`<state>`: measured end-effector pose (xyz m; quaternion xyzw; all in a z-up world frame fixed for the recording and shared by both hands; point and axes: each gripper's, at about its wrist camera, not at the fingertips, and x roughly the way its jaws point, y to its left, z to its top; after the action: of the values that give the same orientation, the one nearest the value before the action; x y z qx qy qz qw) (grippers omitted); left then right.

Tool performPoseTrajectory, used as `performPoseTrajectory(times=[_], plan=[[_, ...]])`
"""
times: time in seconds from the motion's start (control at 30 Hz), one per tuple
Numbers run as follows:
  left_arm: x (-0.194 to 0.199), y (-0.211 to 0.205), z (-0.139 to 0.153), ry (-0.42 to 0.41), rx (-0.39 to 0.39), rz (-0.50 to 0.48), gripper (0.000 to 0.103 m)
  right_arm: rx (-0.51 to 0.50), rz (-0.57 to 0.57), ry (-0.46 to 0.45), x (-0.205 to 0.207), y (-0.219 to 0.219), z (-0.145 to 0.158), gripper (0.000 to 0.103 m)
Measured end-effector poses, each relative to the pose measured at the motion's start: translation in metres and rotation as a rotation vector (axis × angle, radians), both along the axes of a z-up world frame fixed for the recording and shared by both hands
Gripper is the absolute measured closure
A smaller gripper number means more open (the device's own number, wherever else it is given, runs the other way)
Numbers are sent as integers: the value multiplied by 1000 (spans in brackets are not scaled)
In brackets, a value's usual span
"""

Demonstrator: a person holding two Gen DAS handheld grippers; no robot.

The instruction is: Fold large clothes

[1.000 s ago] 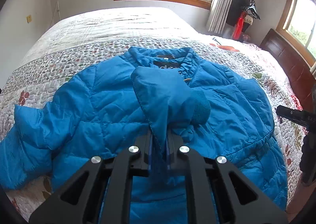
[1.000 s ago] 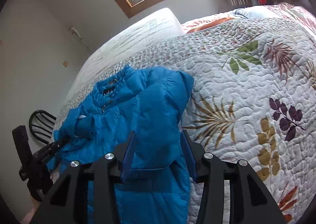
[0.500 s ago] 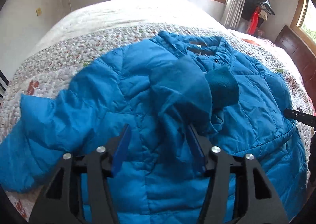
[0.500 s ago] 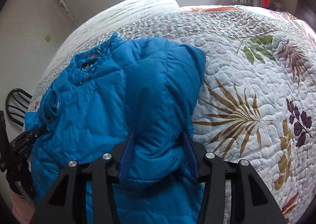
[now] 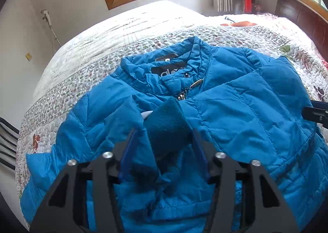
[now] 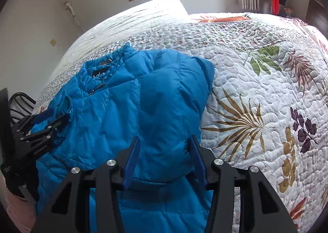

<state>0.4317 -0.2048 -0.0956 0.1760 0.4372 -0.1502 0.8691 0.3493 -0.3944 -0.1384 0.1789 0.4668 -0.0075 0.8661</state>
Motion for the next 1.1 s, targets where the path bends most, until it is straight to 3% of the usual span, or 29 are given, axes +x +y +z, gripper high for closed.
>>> performPoseTrajectory(times=[0.03,0.1,0.13,0.53,0.9,1.0,1.1], plan=[[2,2,-2,1,-12,6,69,1,1,1,0,0,-1,53],[3,8,2,4,-51,5,90,-3,3,3,1,0,-3,53],[2,13,5,13,-82,8,95,-5,4,6,1,0,-3,53],[-18,108,50,-53,-232,139,98,-43,21,3,5,7,1,53],[1,219,27,-15,-205,360,98,-70,8,15,7,11,1,52],[-4,226,36,-31,-231,370,98,-86,14,-16,3,16,16,53],[-9,202,49,-40,-242,309,96,-105,38,-37,3,28,31,52]])
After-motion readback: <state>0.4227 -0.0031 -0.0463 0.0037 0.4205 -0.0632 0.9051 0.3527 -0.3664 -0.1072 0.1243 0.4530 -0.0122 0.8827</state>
